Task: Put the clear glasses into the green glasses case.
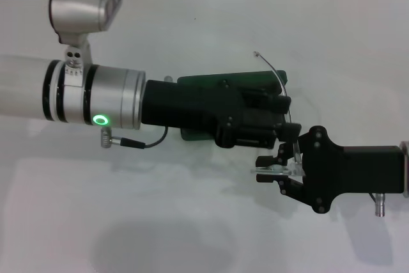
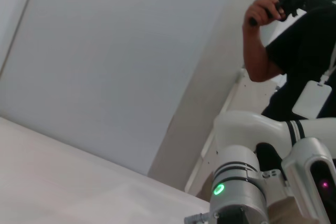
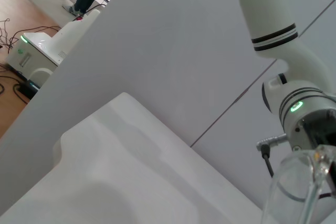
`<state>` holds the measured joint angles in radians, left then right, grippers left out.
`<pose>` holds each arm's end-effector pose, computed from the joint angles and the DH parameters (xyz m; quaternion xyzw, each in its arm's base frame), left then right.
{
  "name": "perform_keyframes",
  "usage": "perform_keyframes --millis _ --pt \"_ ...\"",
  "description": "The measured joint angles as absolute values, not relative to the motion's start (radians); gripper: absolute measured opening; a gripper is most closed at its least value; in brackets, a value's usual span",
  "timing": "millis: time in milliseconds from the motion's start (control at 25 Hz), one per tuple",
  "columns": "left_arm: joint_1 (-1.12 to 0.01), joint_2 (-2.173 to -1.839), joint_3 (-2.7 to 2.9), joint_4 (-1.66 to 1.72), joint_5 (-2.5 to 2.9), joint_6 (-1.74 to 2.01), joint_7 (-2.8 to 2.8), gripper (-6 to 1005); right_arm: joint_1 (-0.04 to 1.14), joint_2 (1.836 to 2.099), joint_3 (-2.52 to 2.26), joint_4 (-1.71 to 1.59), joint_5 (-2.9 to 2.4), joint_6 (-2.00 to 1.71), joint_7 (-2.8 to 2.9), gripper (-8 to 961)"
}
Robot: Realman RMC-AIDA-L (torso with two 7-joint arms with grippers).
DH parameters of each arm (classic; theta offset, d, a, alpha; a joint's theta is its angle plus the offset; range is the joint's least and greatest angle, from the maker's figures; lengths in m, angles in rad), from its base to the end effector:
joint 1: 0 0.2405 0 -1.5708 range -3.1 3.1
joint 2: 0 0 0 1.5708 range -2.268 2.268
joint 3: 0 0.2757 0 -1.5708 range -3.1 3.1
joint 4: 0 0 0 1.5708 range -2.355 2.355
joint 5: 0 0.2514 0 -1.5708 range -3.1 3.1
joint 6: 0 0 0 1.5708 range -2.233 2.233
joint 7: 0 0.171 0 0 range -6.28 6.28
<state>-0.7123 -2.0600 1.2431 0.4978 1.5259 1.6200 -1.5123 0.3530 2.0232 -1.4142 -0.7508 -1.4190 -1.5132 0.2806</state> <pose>-0.1691 0.3722 -0.0954 0.9316 0.1780 0.3021 0.0960 0.2468 0.3265 -0.0781 -0.8895 -0.3512 0.2424 0.1634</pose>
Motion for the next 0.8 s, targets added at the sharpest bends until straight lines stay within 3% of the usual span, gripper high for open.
perform_keyframes --millis 560,800 --pt "-0.723 -2.064 1.242 0.494 1.55 1.619 -1.512 597 0.358 2.022 -1.414 -0.753 -1.419 -1.502 0.281 122" --pt "-0.695 -2.029 1.137 0.5 1.542 1.619 -1.503 597 0.341 2.017 -1.404 -0.757 -1.412 -1.542 0.28 122"
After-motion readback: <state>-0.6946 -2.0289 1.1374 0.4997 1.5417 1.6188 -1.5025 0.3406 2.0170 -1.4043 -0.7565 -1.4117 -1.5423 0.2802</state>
